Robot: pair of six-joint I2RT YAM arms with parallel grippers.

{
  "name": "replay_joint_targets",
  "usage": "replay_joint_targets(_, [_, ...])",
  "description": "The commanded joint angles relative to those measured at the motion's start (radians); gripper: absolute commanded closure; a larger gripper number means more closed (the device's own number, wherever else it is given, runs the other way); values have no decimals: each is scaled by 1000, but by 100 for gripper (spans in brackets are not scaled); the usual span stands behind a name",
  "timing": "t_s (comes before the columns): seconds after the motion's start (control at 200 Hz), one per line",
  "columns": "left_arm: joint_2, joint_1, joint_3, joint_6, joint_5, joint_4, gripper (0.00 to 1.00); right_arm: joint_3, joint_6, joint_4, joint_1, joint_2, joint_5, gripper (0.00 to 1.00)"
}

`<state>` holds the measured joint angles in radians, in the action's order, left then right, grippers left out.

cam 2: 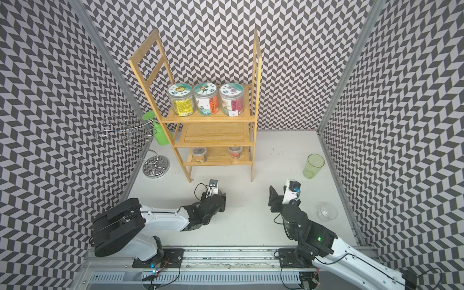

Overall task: Place the seed container on the shelf
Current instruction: Pick up the seed jar at the center of the board.

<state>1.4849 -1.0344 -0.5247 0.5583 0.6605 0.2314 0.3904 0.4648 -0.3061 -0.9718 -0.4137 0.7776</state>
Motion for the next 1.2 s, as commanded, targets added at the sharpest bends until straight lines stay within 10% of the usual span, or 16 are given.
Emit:
replay_joint_targets(0.0, [-51,-3,4,-6,5,-55,37,-4,9,47,6,-7,-1,36])
replay_joint_targets(0.541, [-306,-7,-199,-90,33,-424,41,22,-27,76,12,-38,-3,36])
replay_joint_targets(1.192, [-178,-5,-409,-104,206,-391,43,72,-78,65,19,-48,1,36])
